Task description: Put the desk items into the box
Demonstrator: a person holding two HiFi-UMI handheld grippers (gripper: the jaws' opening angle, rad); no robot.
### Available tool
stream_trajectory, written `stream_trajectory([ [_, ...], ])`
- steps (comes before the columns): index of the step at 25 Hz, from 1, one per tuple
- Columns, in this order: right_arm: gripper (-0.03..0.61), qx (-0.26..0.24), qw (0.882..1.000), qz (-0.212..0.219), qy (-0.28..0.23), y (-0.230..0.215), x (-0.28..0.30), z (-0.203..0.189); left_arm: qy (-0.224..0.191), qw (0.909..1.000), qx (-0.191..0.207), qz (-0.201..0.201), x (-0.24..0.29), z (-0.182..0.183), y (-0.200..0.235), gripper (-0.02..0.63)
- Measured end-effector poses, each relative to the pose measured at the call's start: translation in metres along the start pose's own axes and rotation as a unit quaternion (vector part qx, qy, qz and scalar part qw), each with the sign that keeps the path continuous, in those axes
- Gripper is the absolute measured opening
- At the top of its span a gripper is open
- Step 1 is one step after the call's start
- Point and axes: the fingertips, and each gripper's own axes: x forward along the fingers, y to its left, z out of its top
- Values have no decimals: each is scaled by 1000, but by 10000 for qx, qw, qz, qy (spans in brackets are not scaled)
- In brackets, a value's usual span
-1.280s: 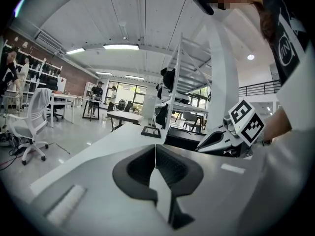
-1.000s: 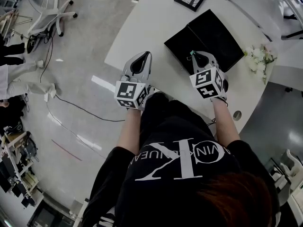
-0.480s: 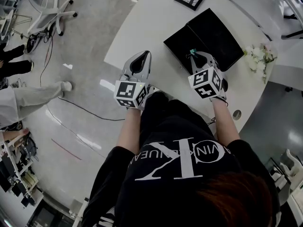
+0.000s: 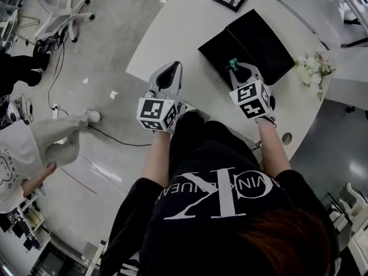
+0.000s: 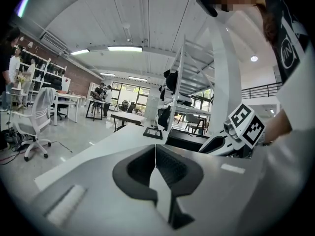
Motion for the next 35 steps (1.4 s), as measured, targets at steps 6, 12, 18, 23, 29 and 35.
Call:
stream_trajectory([
  [6, 20, 341, 9992, 104, -187, 2, -9, 0, -35, 10000, 19, 16, -5, 3, -6, 14],
  [12, 20, 524, 9976, 64, -441, -1, -22, 0, -69, 10000, 55, -12, -6, 4, -16, 14],
  [18, 20, 712, 9950, 24, -696, -4, -37, -1, -101, 9999, 95, -45, -8, 6, -28, 14],
  [23, 20, 914, 9918, 17, -891, -5, -51, -5, -142, 9998, 125, -53, -11, 9, -37, 14],
  [29, 18, 1103, 9874, -58, -1138, -11, -68, -8, -202, 9997, 158, -61, -13, 12, -47, 14],
  [35, 18, 1235, 9826, -148, -1379, -16, -86, -9, -258, 9994, 213, -59, -18, 16, -56, 14],
])
